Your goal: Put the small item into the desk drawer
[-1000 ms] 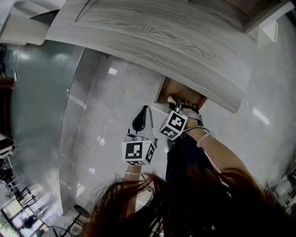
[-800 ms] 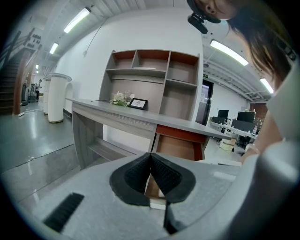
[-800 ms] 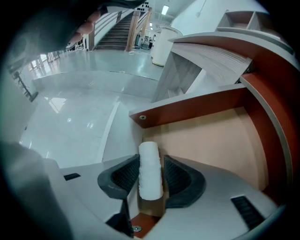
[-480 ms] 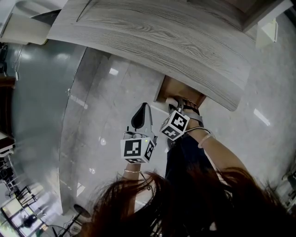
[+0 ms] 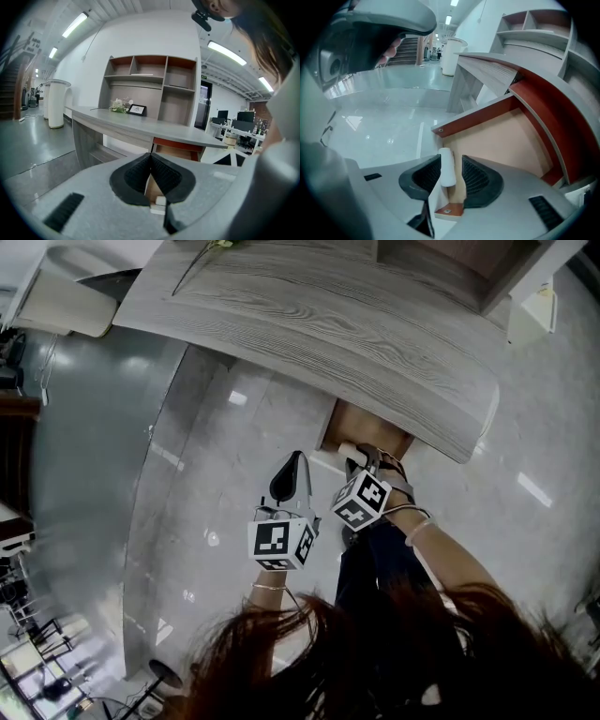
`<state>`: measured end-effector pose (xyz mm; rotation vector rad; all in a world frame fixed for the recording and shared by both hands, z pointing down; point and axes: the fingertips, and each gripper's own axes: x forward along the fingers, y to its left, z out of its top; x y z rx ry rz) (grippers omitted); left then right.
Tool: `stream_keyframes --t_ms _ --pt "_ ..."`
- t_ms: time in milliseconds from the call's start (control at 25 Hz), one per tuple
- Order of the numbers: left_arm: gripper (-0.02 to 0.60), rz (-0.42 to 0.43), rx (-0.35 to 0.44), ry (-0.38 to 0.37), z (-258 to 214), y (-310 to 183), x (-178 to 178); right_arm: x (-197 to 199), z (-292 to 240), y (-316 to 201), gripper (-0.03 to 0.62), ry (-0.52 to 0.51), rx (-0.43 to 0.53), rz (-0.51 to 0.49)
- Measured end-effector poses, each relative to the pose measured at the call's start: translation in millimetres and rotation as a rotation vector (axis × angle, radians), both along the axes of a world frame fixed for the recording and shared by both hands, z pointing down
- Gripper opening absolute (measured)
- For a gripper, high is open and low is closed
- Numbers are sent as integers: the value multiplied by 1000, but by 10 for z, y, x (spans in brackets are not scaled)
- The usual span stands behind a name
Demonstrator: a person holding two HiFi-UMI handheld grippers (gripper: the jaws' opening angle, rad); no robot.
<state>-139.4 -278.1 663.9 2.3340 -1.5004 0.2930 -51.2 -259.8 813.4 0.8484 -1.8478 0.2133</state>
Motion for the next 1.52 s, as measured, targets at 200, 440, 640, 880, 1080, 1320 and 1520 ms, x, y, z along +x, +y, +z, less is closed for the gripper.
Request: stream_keyframes --t_ms 200,440,640,880,1080,1320,1520 --pt "15 5 5 -14 -165 32 8 -7 -233 18 98 -32 13 35" --pt "15 26 -2 -40 -310 144 22 -6 -557 54 67 -61 62 69" --pt "15 63 -1 -64 -478 181 108 21 -882 37 48 -92 103 95" --pt "15 65 7 -42 -853 192 120 39 -1335 33 41 -118 149 119" --pt "15 65 21 -40 -1101 175 124 73 -1637 -1 31 -130 184 123" --pt "15 52 40 -31 -1446 236 125 91 -2002 13 23 -154 212 139" --pt "15 47 41 -37 -1658 305 178 147 -2278 37 8 -169 245 167"
